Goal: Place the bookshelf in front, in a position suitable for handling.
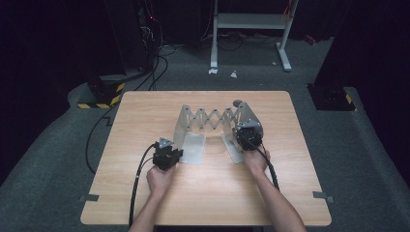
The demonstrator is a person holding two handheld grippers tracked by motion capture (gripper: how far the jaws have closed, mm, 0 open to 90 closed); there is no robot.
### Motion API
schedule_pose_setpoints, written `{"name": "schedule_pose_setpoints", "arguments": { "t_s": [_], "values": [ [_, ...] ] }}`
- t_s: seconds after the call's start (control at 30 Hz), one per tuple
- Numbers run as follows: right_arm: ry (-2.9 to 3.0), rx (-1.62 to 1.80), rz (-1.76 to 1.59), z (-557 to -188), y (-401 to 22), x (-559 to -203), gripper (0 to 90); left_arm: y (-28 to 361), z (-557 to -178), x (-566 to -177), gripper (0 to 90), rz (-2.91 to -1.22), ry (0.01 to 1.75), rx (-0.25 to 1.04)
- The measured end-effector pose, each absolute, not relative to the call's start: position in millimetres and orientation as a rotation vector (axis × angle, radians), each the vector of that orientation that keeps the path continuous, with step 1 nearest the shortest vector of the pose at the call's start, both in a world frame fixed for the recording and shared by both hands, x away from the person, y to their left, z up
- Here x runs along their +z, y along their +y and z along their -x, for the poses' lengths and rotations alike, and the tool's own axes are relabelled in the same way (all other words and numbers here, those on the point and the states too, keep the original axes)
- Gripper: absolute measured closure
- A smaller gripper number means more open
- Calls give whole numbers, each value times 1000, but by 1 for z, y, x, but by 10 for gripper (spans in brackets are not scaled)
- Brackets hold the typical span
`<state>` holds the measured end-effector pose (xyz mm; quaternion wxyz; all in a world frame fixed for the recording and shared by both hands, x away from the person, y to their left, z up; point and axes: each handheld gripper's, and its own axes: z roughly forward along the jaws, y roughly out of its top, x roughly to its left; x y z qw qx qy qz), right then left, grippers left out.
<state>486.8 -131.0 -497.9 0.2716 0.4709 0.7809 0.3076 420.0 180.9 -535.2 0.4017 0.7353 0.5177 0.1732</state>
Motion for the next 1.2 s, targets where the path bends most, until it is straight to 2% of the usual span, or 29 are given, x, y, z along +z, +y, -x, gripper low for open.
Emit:
{"name": "schedule_pose_setpoints", "arguments": {
  "t_s": [0.33,1.2],
  "values": [
    [2112,813,-1266,-488,-130,-498,835,181,-420,-535,799,-1858,1309,438],
    [1973,979,-1180,-490,-133,-406,838,181,-420,-535,799,-1860,1306,438]
  ]
}}
